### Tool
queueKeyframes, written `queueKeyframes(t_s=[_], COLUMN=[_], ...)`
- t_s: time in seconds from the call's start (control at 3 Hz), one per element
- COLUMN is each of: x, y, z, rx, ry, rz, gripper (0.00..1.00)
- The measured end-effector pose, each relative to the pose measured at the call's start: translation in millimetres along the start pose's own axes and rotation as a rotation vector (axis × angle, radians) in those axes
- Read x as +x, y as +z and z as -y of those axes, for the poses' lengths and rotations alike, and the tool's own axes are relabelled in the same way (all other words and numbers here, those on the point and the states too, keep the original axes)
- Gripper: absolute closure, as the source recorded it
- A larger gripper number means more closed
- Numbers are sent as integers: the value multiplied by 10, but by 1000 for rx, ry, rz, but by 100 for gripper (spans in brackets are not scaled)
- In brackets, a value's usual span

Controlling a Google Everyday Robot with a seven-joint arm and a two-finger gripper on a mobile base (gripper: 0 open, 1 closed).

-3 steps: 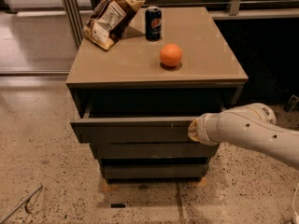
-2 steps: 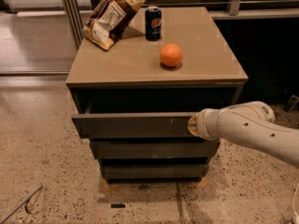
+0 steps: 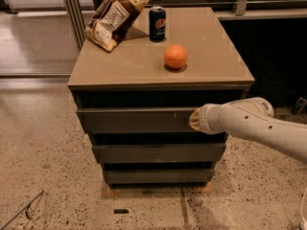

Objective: Close top drawer

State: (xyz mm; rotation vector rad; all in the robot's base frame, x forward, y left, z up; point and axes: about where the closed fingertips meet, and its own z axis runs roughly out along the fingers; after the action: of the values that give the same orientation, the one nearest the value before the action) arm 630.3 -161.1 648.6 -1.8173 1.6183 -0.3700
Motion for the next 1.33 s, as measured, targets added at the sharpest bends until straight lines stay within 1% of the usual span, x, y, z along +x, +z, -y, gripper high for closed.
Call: queueKeyframes(t_s=[0.33,0.67,1.0,1.33], x=[3,-5,-31,-138], y=[25,24,-151,-465], z=[13,-5,76,94], rx=[1,-20,-61,-158], ry=[-1,13,51,123], rz=[2,18,69,111], gripper=[100,100,100,100])
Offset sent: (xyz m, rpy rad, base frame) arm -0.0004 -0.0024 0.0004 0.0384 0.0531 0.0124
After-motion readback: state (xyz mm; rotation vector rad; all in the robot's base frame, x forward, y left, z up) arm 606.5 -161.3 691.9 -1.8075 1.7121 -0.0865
